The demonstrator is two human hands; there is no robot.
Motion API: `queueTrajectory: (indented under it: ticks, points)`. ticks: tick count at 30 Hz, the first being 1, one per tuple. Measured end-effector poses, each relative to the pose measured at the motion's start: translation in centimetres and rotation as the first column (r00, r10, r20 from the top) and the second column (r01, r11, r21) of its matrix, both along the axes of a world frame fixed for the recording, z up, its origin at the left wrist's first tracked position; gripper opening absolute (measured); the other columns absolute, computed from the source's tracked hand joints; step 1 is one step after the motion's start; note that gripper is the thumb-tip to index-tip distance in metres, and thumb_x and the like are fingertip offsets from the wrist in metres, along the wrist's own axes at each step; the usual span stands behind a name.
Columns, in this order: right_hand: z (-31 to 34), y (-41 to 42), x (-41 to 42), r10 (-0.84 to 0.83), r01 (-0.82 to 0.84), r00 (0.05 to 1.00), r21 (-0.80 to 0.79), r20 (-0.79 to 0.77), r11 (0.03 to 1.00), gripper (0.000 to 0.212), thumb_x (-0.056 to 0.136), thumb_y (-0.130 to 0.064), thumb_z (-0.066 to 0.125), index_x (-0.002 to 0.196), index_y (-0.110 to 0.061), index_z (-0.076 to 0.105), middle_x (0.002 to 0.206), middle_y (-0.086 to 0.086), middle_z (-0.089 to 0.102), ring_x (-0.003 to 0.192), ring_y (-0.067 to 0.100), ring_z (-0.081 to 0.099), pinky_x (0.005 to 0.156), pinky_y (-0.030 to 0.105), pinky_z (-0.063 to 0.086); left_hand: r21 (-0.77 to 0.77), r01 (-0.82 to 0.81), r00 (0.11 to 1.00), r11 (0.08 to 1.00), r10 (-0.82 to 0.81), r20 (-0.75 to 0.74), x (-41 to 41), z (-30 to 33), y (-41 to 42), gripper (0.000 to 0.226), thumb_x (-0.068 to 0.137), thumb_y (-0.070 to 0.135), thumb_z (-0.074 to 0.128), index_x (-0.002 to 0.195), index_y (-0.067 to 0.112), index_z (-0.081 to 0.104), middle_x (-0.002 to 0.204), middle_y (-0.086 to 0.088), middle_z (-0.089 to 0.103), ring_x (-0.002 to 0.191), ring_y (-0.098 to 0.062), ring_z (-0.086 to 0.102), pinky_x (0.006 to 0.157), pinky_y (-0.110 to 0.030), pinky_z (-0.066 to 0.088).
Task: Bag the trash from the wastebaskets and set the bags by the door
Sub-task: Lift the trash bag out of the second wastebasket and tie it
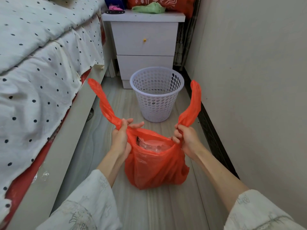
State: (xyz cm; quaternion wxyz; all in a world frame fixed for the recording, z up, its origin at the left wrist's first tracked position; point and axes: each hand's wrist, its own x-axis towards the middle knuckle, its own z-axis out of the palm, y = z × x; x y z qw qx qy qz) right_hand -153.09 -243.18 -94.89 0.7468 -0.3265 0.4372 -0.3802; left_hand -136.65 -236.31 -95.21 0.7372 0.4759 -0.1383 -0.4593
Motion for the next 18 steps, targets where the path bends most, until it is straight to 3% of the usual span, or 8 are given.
queueTrajectory:
  ticks: [2,5,9,11,14,18]
  points:
    - [0.1,0.2,0.1,0.005,-0.005,1.0,0.01,-0.026,1.0,0.024,0.093,-0.008,0.031,0.071,-0.012,0.039,0.028,-0.009,0.023,0.022,0.005,0.02,0.044,0.021,0.041,0.007,-0.04,0.997,0.999,0.04,-0.058,-0.5,0.2,-0.3,0.029,0.098,0.026,0.032,0.077,0.011,0.045,0.031,0.008,0.037,0.027,-0.007,0.041,0.047,-0.021,0.053]
    - [-0.1,0.0,0.3,-0.045,0.046,0.999,0.045,-0.023,0.998,0.022,0.091,-0.011,0.035,0.07,-0.012,0.041,0.028,-0.009,0.021,0.022,0.005,0.016,0.041,0.021,0.037,0.104,0.011,1.0,0.994,-0.01,-0.012,-1.1,-0.2,-0.5,0.028,0.098,0.032,0.033,0.076,0.015,0.038,0.03,0.012,0.022,0.022,-0.002,0.017,0.034,-0.012,0.035]
    - [-0.7,0.1,0.0,-0.01,0.01,1.0,0.148,0.002,0.989,0.016,0.085,-0.019,0.041,0.069,-0.018,0.039,0.038,-0.007,0.025,0.027,0.006,0.019,0.035,0.015,0.033,0.164,0.185,0.978,0.969,-0.165,-0.13,-0.8,-0.5,0.0,0.019,0.091,0.03,0.036,0.076,0.019,0.037,0.034,0.008,0.027,0.024,-0.005,0.019,0.038,-0.016,0.037]
    - [-0.8,0.2,-0.2,0.019,-0.023,1.0,0.19,0.024,0.982,0.016,0.086,-0.023,0.037,0.072,-0.018,0.039,0.049,-0.003,0.026,0.03,0.007,0.022,0.036,0.014,0.03,0.17,0.193,0.974,0.966,-0.167,-0.154,-0.7,-0.7,-0.1,0.016,0.09,0.024,0.034,0.076,0.018,0.039,0.036,0.007,0.03,0.025,-0.006,0.022,0.039,-0.018,0.039]
    - [-1.1,0.2,0.0,0.013,-0.013,1.0,0.191,0.003,0.982,0.02,0.092,-0.014,0.03,0.077,-0.013,0.043,0.056,-0.001,0.024,0.026,0.004,0.024,0.033,0.011,0.026,0.176,0.157,0.988,0.972,-0.155,-0.03,-0.8,-1.4,-0.4,0.027,0.099,0.026,0.025,0.086,0.014,0.046,0.035,0.008,0.031,0.024,-0.002,0.023,0.035,-0.015,0.039]
    - [-2.0,0.2,-0.2,0.054,-0.015,0.97,0.163,-0.238,0.986,0.029,0.097,-0.006,0.025,0.074,-0.008,0.042,0.053,0.0,0.026,0.019,0.001,0.022,0.028,0.008,0.018,0.163,0.385,0.896,0.908,-0.411,0.171,-1.7,-1.3,0.1,0.03,0.099,0.022,0.026,0.089,0.01,0.051,0.033,0.01,0.028,0.027,0.001,0.021,0.037,-0.015,0.037]
